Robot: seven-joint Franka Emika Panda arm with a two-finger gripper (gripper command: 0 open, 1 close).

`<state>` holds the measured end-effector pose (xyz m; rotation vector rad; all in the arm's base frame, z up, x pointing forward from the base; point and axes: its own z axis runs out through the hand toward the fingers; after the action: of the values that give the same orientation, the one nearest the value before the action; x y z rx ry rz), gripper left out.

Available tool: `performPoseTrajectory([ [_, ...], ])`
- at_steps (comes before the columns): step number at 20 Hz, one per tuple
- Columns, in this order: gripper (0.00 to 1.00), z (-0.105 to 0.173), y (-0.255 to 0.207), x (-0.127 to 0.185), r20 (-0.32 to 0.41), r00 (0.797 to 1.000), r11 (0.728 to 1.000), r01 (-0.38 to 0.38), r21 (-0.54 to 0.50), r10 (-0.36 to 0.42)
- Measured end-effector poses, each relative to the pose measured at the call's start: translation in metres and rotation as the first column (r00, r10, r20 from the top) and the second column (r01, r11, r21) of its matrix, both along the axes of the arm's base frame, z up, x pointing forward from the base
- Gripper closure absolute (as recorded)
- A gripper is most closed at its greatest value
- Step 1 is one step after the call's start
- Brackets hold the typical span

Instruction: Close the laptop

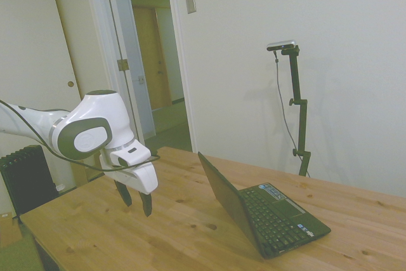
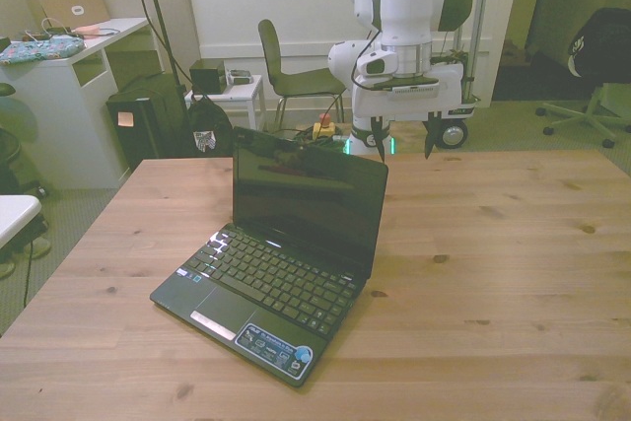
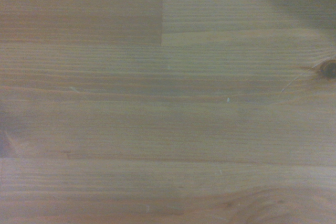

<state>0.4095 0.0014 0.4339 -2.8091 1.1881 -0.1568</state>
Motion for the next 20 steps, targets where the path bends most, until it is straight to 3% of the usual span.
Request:
performPoseTrajectory([
  [3, 0.00, 0.001, -0.003, 0.003, 0.007, 1.000, 0.999, 0.002, -0.049, -0.002],
  [6, 0.00, 0.015, -0.010, 0.025, 0.090, 0.991, 0.985, 0.111, -0.130, -0.100],
  [13, 0.00, 0.038, -0.041, 0.074, 0.225, 0.926, 0.918, 0.347, -0.193, -0.303],
  [20, 0.00, 0.044, -0.083, 0.078, 0.277, 0.868, 0.859, 0.471, -0.200, -0.411],
])
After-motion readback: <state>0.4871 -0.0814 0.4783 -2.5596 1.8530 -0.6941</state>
